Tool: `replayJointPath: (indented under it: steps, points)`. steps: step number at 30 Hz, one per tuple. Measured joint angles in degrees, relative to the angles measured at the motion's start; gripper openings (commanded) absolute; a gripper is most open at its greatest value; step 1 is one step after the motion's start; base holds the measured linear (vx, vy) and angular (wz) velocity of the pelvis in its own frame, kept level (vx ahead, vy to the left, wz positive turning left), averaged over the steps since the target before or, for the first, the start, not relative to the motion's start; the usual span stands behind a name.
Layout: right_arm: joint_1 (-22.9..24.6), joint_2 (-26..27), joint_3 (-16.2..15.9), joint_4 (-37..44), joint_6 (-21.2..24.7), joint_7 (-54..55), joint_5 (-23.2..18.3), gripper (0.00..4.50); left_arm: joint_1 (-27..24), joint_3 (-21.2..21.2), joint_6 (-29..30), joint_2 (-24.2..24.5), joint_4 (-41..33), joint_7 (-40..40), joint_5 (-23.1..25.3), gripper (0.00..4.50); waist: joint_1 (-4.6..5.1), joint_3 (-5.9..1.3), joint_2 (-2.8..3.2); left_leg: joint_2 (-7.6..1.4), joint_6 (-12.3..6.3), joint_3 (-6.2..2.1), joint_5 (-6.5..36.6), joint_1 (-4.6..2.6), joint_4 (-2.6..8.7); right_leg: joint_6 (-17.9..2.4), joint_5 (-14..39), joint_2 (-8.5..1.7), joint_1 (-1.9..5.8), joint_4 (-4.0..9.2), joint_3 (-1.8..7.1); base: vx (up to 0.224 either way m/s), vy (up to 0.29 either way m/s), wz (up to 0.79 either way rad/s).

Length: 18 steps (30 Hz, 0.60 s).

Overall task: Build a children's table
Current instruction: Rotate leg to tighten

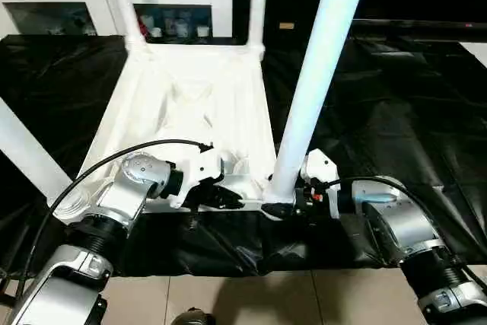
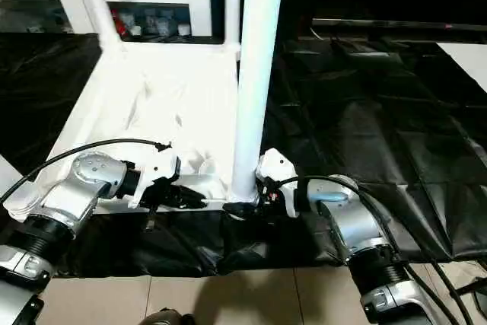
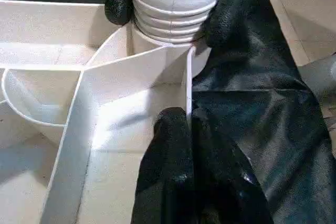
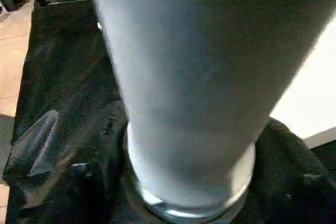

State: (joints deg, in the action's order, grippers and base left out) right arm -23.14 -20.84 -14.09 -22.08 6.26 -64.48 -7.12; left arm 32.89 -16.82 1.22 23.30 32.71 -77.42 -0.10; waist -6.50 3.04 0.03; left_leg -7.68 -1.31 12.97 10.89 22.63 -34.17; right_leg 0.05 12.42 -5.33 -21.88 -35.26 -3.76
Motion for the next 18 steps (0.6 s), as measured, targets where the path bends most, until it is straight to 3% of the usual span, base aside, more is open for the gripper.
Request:
replayJointPath:
  steps: [7,18]
  points:
    - [0.8,1.8,1.0,0.3,0.6,2.4,0.0,2.71,0.0,0.1,-0.5,-0.8,0.2,1.8,0.3,0.0,0.05,-0.01,-0.01,0.0,0.01,0.0,0.0,-0.04,-0.01,0.0,0.0,0.0,0.02,-0.05,0.01,0.0,0.0,0.0]
    - [-3.5,14.9,8.8,-10.4,-0.1,35.7,3.8,2.7,3.5,1.4,3.5,-9.0,4.7,23.7,5.9,0.0,2.56,-0.01,-0.1,0.0,0.08,-0.06,0.0,-0.35,-0.03,-0.3,-0.2,-0.04,0.02,0.26,0.05,0.0,0.0,0.0]
